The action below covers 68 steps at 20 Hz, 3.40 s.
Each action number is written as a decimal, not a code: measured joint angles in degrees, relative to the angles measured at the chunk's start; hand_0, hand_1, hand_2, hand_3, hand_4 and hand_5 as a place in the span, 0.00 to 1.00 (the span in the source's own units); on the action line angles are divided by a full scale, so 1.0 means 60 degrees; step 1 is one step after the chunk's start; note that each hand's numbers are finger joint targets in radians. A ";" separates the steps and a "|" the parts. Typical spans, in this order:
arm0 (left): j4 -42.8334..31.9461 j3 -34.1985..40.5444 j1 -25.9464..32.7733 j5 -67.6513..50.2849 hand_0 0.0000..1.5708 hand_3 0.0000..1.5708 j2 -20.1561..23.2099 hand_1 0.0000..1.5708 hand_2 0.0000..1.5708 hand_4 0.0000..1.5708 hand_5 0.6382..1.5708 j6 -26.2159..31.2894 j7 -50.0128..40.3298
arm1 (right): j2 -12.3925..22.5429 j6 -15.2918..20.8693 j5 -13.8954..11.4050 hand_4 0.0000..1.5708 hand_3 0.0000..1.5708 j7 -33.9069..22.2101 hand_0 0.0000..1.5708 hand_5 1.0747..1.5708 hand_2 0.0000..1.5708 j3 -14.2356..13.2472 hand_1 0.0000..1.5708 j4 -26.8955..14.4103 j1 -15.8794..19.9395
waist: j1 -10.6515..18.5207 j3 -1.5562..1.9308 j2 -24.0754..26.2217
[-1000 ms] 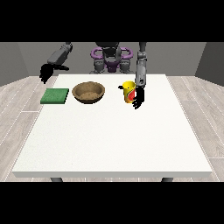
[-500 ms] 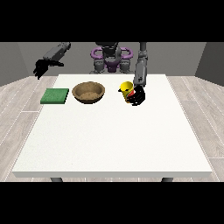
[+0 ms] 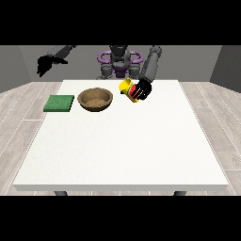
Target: Pick the cup and pour the ball into the bowl, then pick the bowl and place it on the pad
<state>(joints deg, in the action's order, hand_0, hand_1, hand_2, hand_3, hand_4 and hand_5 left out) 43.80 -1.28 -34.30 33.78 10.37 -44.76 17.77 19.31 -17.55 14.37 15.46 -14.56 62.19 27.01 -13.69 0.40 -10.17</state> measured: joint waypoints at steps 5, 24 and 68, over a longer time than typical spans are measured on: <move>-0.0693 -0.1330 -0.0730 0.2433 0.85 1.00 -0.0628 0.85 1.00 0.60 0.99 -0.0110 -0.2571 | 0.0092 -0.0162 -0.0085 0.38 0.15 0.0178 0.00 0.97 0.10 -0.0109 0.00 -0.0948 -0.0270 | 0.0316 -0.0014 0.0915; -0.1322 -0.6508 -0.4370 0.7499 0.97 1.00 -0.1716 0.97 1.00 0.76 0.87 0.5873 -0.7043 | 0.0388 -0.0464 -0.0387 0.48 0.17 0.0844 0.00 0.93 0.00 -0.0330 0.00 -0.3233 -0.0006 | 0.0826 -0.0034 0.1979; 0.4251 -0.1619 0.1095 -0.3185 0.00 0.00 -0.1606 0.00 0.00 0.00 0.10 0.3683 -0.3122 | -0.1807 0.2261 -0.0298 0.00 0.00 -0.1309 0.00 1.00 0.00 0.0152 0.00 -0.2712 0.0989 | 0.2138 -0.0091 0.0752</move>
<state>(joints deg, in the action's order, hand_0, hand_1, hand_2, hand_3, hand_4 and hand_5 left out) 69.30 -11.00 -27.73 14.68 0.73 -22.66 -0.96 8.47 -3.98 12.58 7.61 -13.65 45.92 32.95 -0.86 -0.14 -5.66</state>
